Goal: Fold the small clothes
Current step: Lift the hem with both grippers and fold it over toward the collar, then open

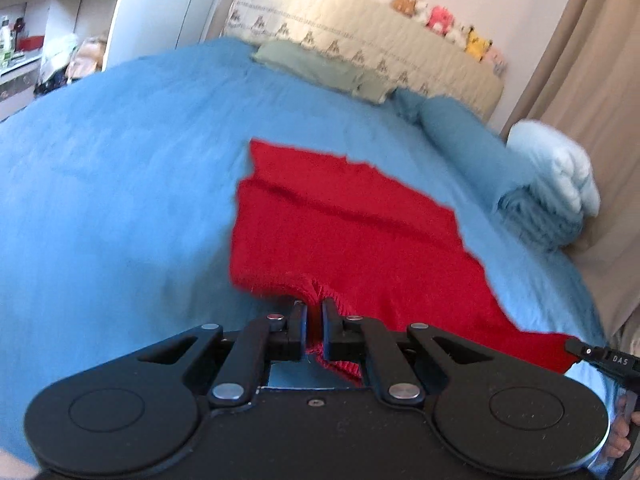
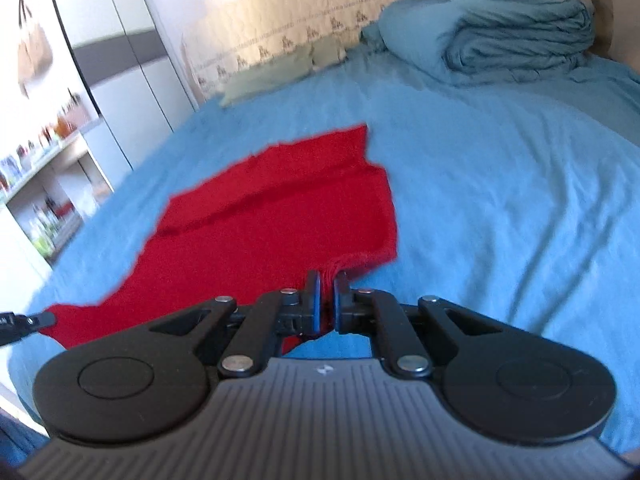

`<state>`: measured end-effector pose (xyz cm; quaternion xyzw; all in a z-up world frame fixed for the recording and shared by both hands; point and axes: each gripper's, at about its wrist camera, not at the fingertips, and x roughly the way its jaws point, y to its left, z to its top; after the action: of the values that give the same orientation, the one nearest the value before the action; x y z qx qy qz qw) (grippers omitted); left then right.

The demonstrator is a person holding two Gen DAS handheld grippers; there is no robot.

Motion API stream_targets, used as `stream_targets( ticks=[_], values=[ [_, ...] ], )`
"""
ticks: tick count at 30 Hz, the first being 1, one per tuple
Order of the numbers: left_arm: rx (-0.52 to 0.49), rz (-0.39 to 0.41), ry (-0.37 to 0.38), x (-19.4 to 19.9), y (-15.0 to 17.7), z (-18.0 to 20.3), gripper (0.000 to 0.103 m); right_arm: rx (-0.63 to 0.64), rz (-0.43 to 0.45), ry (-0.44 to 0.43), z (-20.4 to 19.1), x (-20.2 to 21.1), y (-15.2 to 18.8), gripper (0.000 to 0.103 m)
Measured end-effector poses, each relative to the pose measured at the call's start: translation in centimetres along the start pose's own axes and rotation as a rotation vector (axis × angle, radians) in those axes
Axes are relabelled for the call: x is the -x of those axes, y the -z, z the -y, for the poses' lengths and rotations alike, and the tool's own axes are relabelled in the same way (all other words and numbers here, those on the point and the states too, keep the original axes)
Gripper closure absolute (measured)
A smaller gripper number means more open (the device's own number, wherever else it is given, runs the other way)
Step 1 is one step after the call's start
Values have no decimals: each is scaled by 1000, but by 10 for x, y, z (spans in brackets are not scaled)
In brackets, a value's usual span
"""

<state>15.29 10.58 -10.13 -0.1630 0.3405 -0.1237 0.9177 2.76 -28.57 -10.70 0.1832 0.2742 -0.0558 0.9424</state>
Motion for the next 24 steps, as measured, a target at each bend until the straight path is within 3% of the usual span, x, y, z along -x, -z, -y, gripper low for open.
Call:
stream_targets(
  ticks=[5,10,17,21,24],
  values=[
    [58,73,12,-29,-58,-3,96,-32,59,-40,-3,-22,-58,82],
    [49,137,-13,-83,-132,7,96,-75,103,-70,-6,-73,-133,82],
    [27,175,-70,-207,-213,11,96,-71,109,-20,-7,-209,-226,83],
    [7,159,-111,-281,-230,3,96,-44,92,43,-1,-298,-244,83],
    [18,115,-138,-329,-227,-12,96,-54,58,75,10,-353,-238,83]
  ],
)
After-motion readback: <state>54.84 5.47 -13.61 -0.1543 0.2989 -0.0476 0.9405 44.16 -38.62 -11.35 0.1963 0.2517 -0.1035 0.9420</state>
